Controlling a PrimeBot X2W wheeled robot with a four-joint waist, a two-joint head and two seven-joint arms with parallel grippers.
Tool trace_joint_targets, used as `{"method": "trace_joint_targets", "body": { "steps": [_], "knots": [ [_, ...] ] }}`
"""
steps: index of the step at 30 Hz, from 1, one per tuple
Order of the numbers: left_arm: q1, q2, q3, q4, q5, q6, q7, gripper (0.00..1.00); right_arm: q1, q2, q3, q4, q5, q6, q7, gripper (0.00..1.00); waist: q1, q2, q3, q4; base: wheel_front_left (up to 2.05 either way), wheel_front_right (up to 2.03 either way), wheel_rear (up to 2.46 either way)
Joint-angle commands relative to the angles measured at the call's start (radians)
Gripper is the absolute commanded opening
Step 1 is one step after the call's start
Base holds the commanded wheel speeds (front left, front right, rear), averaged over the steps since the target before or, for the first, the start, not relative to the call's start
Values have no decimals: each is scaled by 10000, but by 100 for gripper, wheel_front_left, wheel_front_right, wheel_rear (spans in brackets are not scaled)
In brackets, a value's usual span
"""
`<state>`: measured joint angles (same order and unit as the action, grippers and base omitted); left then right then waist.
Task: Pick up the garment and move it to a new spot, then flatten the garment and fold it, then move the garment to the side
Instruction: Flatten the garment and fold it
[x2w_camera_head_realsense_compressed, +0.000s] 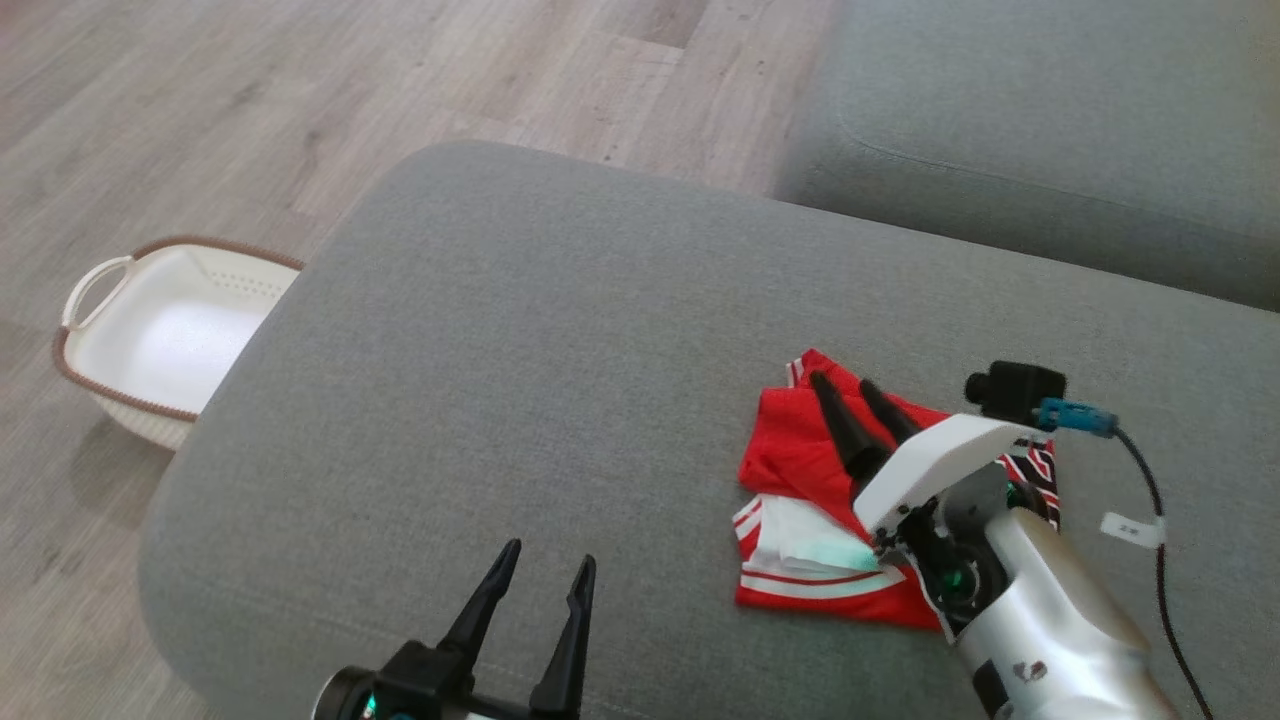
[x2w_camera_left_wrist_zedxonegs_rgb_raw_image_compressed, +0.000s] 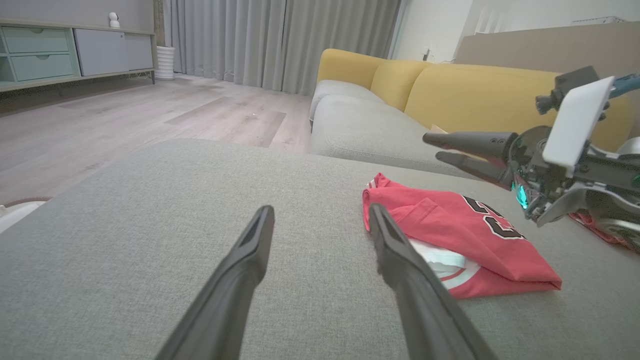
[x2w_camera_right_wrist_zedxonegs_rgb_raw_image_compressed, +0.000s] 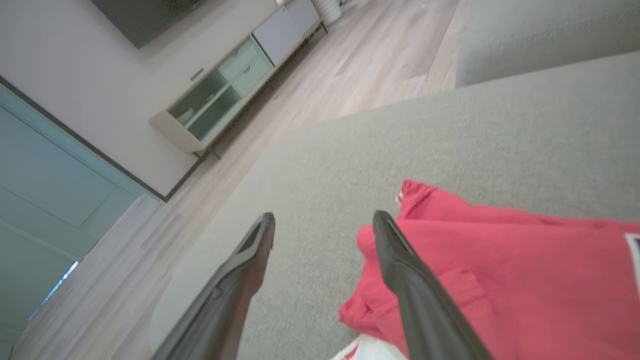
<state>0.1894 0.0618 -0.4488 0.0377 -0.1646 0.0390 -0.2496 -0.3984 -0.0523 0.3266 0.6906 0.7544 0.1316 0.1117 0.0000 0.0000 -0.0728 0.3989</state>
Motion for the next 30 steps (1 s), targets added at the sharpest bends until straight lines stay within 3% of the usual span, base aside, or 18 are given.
{"method": "trace_joint_targets", "body": {
  "steps": [1, 7, 14, 15, 16, 17, 25, 30],
  "knots": [
    [-456, -116, 292, -387, -63, 83, -122, 100, -516, 20, 72, -413, 54, -9, -251, 100, 0, 0, -24, -124, 0, 0, 0],
    [-391, -116, 470, -488, -54, 178, -122, 100, -242, -344, -1111, -842, -652, -9, -536, 100, 0, 0, -72, -722, 0, 0, 0],
    [-424, -116, 557, -526, 63, 139, -122, 100, 579, -750, -1993, -1393, -858, -9, 95, 100, 0, 0, -42, -1302, 0, 0, 0],
    [-447, -116, 549, -529, 65, 140, -122, 100, 693, -744, -2009, -1489, -711, -9, 290, 93, 0, 0, -23, -1318, 0, 0, 0],
    [-471, -116, 532, -528, 69, 129, -122, 100, 794, -736, -1996, -1592, -512, -9, 518, 31, 0, 0, 2, -1320, 0, 0, 0],
    [-499, -116, 511, -527, 74, 118, -122, 100, 881, -717, -1956, -1709, -240, -9, 783, 0, 0, 0, 32, -1307, 0, 0, 0],
    [-632, -116, 316, -425, 3, 82, -122, 100, 1016, -749, -1815, -1899, 1882, -9, 2730, 0, 0, 0, 300, -731, 0, 0, 0],
    [-738, -116, 189, -411, -29, 59, -122, 100, 721, -983, -1715, -1065, 2052, -9, 3143, 0, 0, 0, 521, -352, 0, 0, 0]
  ]
}}
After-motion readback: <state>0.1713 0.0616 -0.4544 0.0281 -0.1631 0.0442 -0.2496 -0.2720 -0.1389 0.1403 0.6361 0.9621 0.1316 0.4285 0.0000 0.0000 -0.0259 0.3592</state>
